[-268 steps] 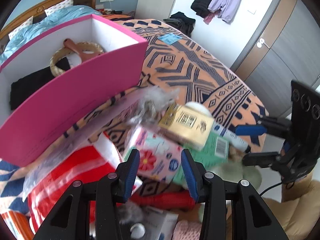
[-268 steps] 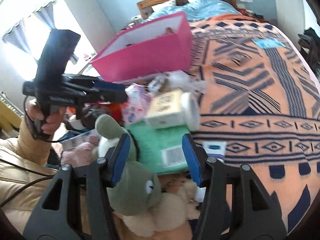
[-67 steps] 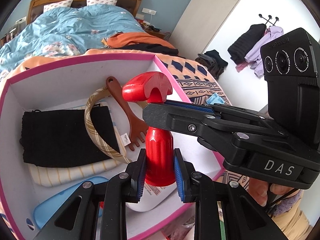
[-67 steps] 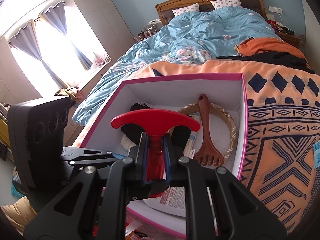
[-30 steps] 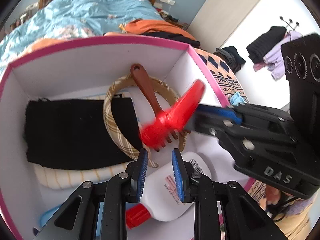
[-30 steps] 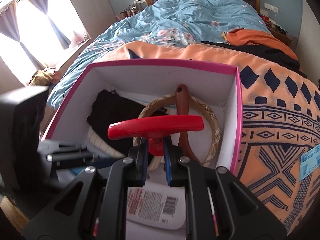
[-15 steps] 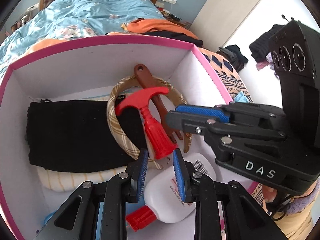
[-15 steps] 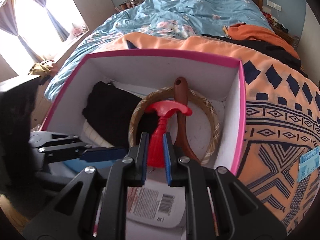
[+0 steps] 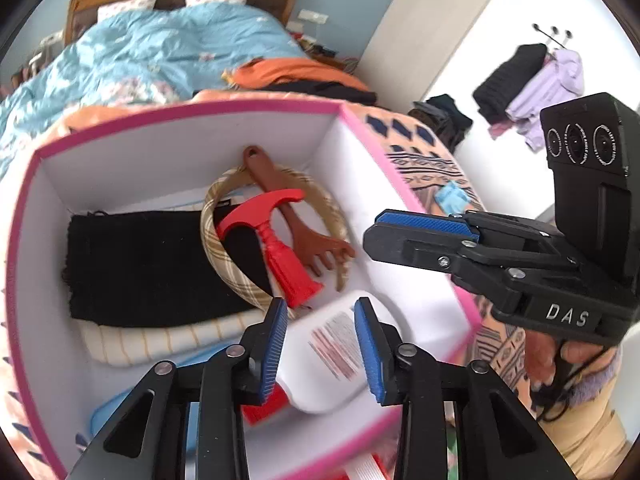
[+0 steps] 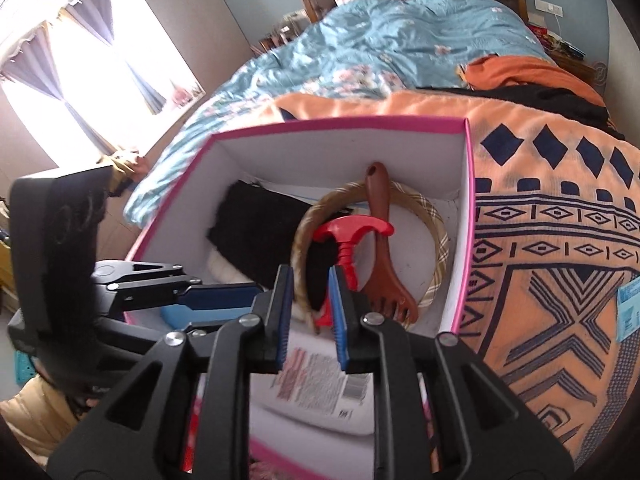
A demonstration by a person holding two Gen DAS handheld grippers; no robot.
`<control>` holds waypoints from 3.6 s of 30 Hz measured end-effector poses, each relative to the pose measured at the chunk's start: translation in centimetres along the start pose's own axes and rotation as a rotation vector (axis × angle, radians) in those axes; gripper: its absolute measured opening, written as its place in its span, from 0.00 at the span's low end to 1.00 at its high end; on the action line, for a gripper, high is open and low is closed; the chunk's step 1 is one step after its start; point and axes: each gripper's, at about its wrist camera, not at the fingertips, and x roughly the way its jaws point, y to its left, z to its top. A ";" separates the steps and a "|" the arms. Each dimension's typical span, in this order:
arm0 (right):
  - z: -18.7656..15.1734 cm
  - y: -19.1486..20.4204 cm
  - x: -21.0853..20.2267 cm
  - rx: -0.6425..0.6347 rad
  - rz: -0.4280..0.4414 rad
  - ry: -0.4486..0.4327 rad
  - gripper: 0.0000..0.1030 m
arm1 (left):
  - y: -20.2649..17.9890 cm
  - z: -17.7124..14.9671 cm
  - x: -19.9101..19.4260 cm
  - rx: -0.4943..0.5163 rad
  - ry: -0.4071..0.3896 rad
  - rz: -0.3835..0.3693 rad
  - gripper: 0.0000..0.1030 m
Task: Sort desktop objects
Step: 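Withdraw both grippers from the pink box toward the pile, then lower the right gripper onto the white tape roll and close it, then lift the tape roll with the right gripper and carry it over the pink box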
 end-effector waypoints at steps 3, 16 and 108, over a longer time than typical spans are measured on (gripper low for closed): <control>-1.3 0.7 -2.4 -0.016 0.028 -0.035 0.22 | -1.8 -1.0 -1.5 0.051 -0.014 -0.008 0.37; -10.8 1.0 -10.1 -0.001 0.025 -0.091 0.28 | -9.3 -7.4 -2.3 0.233 0.044 -0.050 0.40; -17.9 0.5 -10.6 0.039 -0.235 -0.175 0.19 | -13.7 -7.5 0.1 0.242 0.061 -0.026 0.18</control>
